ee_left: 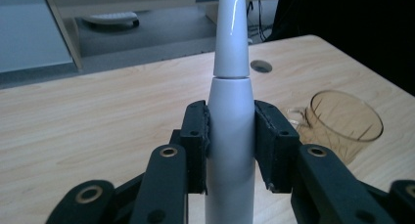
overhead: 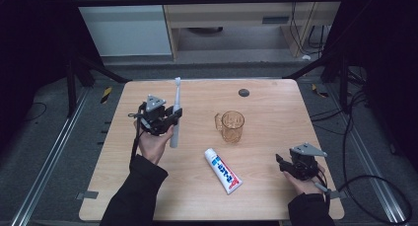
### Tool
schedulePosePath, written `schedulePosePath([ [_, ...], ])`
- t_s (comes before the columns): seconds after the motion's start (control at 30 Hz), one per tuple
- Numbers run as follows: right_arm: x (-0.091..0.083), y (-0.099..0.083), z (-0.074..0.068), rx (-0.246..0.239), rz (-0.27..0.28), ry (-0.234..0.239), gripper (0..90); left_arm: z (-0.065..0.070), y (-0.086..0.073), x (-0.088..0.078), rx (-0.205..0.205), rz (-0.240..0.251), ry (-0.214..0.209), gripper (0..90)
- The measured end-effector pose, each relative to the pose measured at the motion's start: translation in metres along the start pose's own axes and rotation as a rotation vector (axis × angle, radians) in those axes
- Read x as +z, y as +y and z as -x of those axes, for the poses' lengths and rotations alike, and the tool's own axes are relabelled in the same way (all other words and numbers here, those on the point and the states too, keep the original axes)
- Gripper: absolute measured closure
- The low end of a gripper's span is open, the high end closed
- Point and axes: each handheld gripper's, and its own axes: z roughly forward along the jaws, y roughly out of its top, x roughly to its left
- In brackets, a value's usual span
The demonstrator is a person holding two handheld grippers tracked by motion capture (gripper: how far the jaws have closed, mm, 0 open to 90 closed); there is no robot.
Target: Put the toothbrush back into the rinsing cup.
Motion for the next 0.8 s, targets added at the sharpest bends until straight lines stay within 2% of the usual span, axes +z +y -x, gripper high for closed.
schedulePosePath([
  [0.23,0.000,0.000,0.000,0.000,0.009,-0.001,39.7,0.012,0.008,0.014,-0.022,0.065,0.003,67.2],
  [0.47,0.000,0.000,0.000,0.002,0.010,0.001,39.6,0.024,0.011,0.027,-0.016,0.110,0.014,67.2],
  [0.5,0.000,0.000,0.001,0.004,0.011,0.000,39.1,0.027,0.013,0.030,-0.024,0.132,0.013,67.2],
  [0.67,0.001,-0.001,0.001,0.003,0.017,-0.004,37.3,0.030,0.017,0.036,-0.030,0.156,0.015,67.2],
  [0.8,0.002,-0.001,0.001,0.004,0.016,-0.003,36.5,0.029,0.019,0.039,-0.049,0.177,0.012,67.2],
])
